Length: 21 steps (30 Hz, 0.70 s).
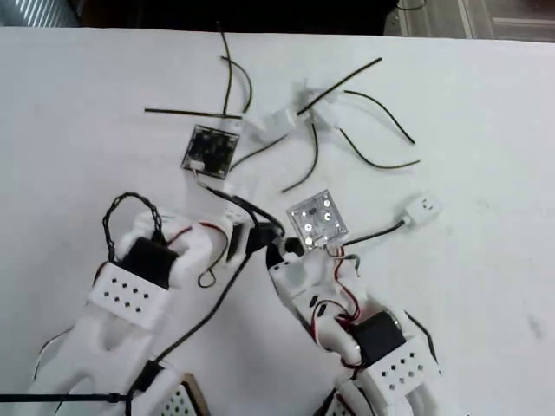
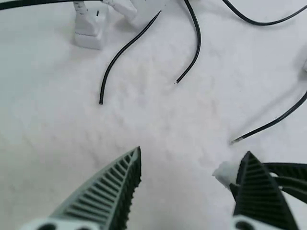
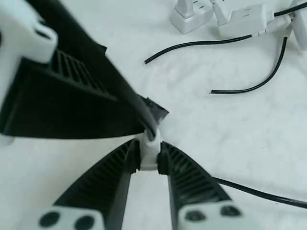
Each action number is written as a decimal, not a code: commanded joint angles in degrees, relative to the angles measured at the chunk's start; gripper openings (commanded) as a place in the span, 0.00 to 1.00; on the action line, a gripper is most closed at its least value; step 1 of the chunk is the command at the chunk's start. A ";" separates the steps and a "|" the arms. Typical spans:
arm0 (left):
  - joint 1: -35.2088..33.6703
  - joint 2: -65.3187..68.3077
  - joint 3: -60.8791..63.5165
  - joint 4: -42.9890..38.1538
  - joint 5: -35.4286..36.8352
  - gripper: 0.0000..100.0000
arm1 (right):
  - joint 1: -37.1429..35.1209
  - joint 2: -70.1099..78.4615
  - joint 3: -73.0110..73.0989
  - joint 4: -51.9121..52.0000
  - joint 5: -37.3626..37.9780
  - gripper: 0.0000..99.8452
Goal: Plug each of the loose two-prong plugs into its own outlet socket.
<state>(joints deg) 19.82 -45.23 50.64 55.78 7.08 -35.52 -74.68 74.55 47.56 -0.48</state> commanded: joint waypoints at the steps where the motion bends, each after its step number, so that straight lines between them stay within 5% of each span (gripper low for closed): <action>1: 3.38 -1.89 -2.37 0.09 -3.43 0.32 | 0.57 0.84 -0.53 -2.07 0.09 0.02; 11: 2.42 -1.80 -2.29 -0.18 -3.25 0.32 | 4.26 0.57 -0.62 -1.89 -0.18 0.02; 16: -6.55 -1.27 -2.20 -3.52 -3.43 0.32 | 16.22 0.57 -2.99 -1.98 -0.53 0.02; 21: -4.79 -0.84 -2.20 -3.52 -9.41 0.32 | 30.81 0.57 -6.33 -4.44 -6.95 0.02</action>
<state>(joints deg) 14.20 -45.23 50.64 53.41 3.30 -12.84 -74.15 72.26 45.63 -3.38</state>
